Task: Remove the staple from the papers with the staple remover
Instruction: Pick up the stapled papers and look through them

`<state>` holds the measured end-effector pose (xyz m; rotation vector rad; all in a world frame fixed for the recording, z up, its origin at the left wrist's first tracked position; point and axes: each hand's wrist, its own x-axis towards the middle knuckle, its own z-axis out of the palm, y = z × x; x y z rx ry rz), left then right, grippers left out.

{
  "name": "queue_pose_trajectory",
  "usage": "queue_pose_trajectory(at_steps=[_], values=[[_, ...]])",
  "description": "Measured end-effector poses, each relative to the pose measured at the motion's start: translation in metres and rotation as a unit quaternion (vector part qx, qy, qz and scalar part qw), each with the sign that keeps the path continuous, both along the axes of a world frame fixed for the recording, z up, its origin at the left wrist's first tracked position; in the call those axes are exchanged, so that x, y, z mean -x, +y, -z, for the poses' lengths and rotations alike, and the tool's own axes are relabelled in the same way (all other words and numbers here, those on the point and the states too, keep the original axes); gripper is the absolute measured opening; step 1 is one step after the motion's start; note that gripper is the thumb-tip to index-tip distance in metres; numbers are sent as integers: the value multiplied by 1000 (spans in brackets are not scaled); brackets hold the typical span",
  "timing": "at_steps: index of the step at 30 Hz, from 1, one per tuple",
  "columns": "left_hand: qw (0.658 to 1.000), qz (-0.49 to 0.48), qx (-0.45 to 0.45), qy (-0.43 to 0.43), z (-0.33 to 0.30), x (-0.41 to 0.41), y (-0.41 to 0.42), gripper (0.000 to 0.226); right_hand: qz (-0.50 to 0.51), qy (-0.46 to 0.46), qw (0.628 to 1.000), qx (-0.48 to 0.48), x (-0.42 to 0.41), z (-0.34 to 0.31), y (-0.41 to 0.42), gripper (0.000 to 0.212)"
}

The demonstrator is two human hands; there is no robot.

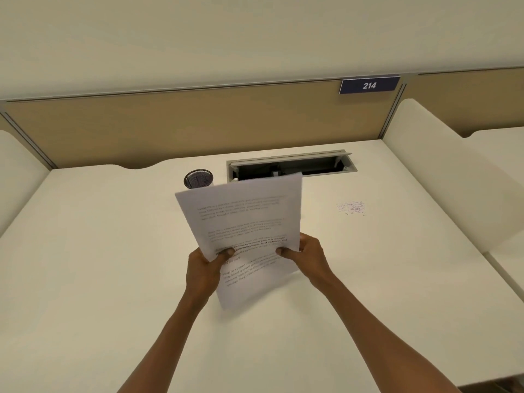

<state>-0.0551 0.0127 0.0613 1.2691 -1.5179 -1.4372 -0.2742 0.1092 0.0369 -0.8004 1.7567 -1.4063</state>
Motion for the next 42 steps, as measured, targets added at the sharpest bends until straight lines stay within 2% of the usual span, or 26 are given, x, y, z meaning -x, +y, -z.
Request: queue_pose_trajectory(at_steps=[2, 4, 6, 8, 11, 13, 16, 20, 24, 26, 27, 29, 31, 32, 33, 35, 36, 37, 39, 42], values=[[999, -6, -12, 39, -6, 2, 0, 21, 32, 2, 999, 6, 6, -6, 0, 28], [996, -19, -28, 84, -12, 6, 1, 24, 63, -19, 998, 6, 9, -9, 1, 44], [990, -36, -49, 127, -15, 12, 2, 27, 89, -93, 991, 21, 7, -12, 0, 69], [983, -57, -72, 159, -17, 20, 5, 29, 102, -191, 974, 62, 0, -13, -3, 81], [970, -84, -111, 197, -19, 33, 11, 31, 105, -342, 921, 153, -15, -20, -6, 67], [961, -94, -138, 220, -18, 41, 15, 35, 94, -380, 902, 182, -25, -26, -7, 57], [950, -122, -177, 226, -16, 47, 19, 30, 97, -342, 917, 180, -35, -32, -10, 44], [945, -112, -206, 227, -17, 42, 28, 26, 125, -225, 956, 137, -28, -34, -13, 32], [908, -182, -251, 282, -21, 12, 9, 34, 97, -158, 978, 94, -8, -36, -5, 29], [903, -227, -232, 282, -21, -10, -12, 32, 72, -155, 981, 90, 3, -38, 1, 32], [915, -230, -205, 262, -23, -22, -23, 30, 60, -154, 983, 86, 8, -40, 3, 32], [948, -203, -142, 197, -24, -42, -42, 47, 33, -150, 985, 80, 16, -42, 8, 34], [978, -129, -108, 121, -31, -55, -53, 90, 0, -145, 987, 71, 21, -44, 11, 35], [987, -81, -102, 92, -34, -59, -56, 102, -16, -145, 987, 66, 23, -45, 12, 36], [993, -23, -97, 68, -37, -60, -56, 102, -30, -144, 987, 60, 23, -45, 13, 36], [989, 102, -103, 40, -41, -57, -48, 76, -54, -141, 987, 51, 25, -42, 12, 37], [985, 134, -105, 35, -41, -54, -42, 61, -59, -136, 988, 45, 25, -40, 12, 37], [985, 137, -104, 34, -38, -51, -36, 50, -59, -128, 989, 38, 25, -38, 12, 37], [993, 82, -86, 29, -26, -47, -26, 34, -48, -94, 994, 18, 24, -33, 13, 33], [999, -5, -36, 1, -7, -38, -12, 23, -7, -45, 999, 9, 17, -27, 12, 28]])
